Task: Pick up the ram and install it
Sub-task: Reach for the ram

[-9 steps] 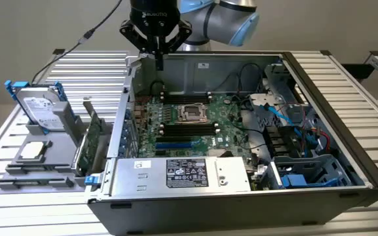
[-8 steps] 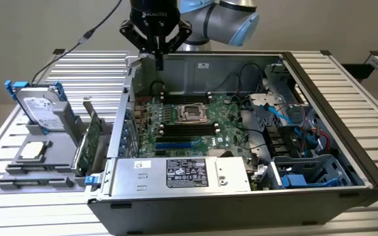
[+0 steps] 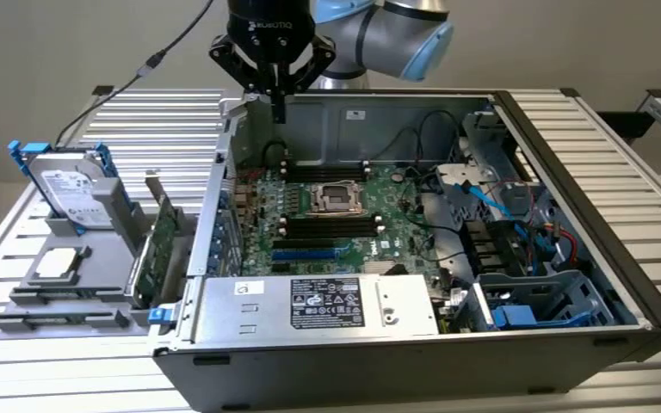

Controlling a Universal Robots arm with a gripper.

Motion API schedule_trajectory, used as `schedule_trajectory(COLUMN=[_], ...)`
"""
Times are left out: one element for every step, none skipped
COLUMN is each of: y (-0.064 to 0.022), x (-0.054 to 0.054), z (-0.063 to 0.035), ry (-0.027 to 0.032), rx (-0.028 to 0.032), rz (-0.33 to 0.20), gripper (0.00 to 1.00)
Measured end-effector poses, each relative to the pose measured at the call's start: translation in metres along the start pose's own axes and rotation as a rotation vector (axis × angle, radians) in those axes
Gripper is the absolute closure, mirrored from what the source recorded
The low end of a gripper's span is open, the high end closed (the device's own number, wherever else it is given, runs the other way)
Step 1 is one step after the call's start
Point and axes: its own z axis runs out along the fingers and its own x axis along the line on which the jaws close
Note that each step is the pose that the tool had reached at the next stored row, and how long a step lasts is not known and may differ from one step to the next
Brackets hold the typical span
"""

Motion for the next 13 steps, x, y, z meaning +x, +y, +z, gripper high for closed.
schedule_trajectory(y=[0.0,0.0,0.0,0.0,-0.0001,-0.0003,-0.0006,-0.0012,-0.0018,-0.0028,-0.0039,-0.0049,-0.0062], x=[0.0,0.0,0.0,0.0,0.001,0.003,0.005,0.008,0.012,0.017,0.022,0.026,0.03], z=[0.0,0.0,0.0,0.0,-0.0001,-0.0002,-0.0002,-0.0003,-0.0004,-0.0005,-0.0006,-0.0007,-0.0009], ry=[0.0,0.0,0.0,0.0,0.0001,0.0004,0.0004,0.0004,0.0004,0.0003,0.0003,0.0002,0.0003], rx=[0.0,0.0,0.0,0.0,0.0002,0.0003,0.0002,0.0002,0.0001,0.0001,0.0,0.0,0.0001], rz=[0.0,0.0,0.0,0.0,0.0,0.0,0.0,0.0,0.0,0.0,0.0,0.0,0.0], gripper=[0.89,0.89,0.89,0.89,0.89,0.89,0.89,0.89,0.89,0.89,0.89,0.89,0.89])
